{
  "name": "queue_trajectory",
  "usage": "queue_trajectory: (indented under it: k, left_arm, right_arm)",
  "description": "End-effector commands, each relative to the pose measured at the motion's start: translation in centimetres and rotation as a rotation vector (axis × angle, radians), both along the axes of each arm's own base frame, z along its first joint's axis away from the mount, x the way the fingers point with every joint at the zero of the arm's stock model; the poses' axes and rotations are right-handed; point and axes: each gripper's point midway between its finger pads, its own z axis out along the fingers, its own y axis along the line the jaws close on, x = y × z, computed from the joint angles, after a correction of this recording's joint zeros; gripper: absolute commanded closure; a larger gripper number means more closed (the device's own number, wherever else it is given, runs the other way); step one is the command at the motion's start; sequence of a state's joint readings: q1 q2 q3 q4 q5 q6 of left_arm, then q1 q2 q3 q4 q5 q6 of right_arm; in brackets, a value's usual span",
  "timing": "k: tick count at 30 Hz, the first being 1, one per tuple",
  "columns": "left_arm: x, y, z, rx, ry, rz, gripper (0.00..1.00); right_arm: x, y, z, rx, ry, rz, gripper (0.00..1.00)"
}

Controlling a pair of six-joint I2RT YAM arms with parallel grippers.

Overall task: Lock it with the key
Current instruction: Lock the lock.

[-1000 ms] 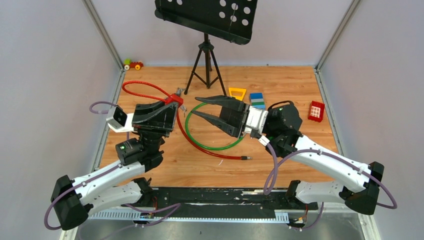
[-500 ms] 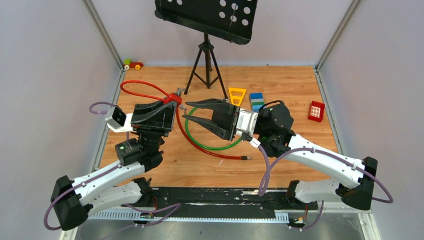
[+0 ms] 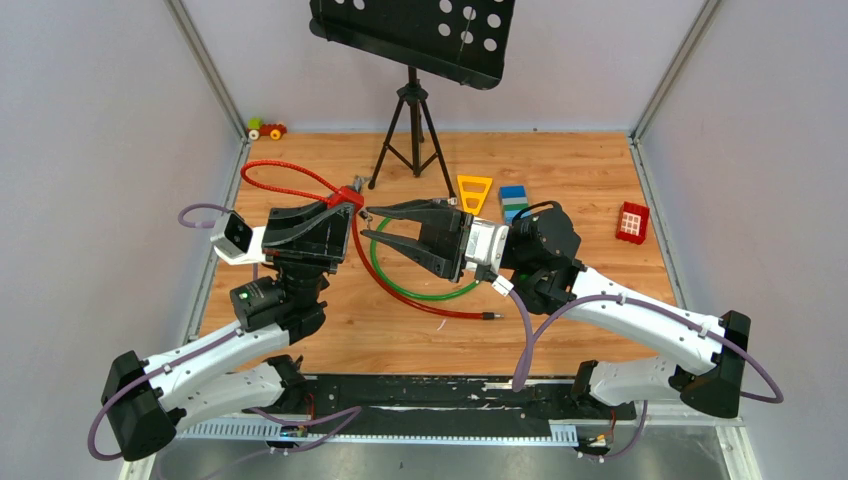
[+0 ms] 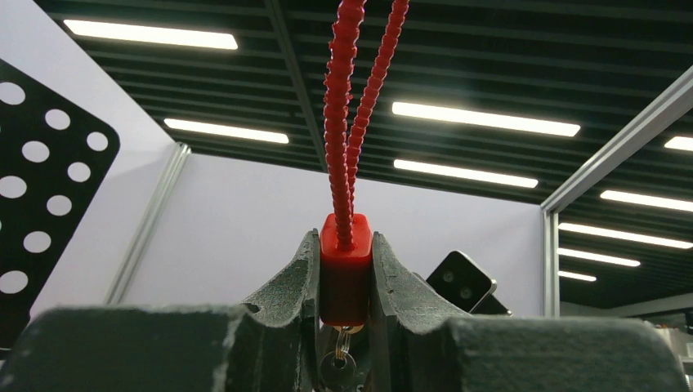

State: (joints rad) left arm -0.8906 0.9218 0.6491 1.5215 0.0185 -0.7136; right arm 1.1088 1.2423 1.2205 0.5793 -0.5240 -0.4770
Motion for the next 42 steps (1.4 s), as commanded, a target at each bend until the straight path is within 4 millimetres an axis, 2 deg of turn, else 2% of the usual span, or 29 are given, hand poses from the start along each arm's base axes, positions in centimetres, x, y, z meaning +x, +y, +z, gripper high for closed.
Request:
queue_trajectory:
  k: [1,4,20,33,42]
  left_arm:
    - [-1.8,2.1,1.6,-0.088,-0.070,-0.008,1.00]
    - [-1.7,1.9,1.5,-0.083,-0.066,-0.011,1.00]
    - [-2.0,1.8,1.4,-0.075,-0.075,-0.026,1.00]
    - [-2.1,2.0,1.4,-0.080,-0.074,-0.029,1.00]
    - [-2.3,2.0,1.5,-0.078,-0.080,-0.033,1.00]
  right_arm:
    - [-0.4,-0.7,2.3,0.056,-0.028,-0.004,0.70]
    - [-0.4,-0.5,2.1,0.053,-0.026,-0.005,0.73]
    - [0.1,0.1,2.2,0.056,-0.021,-0.016,0.75]
    - [1.0,0.4,1.9,0.053,0.020,-0.040,0.88]
    - [1.4,0.5,1.8,0.050,0.078,-0.043,1.00]
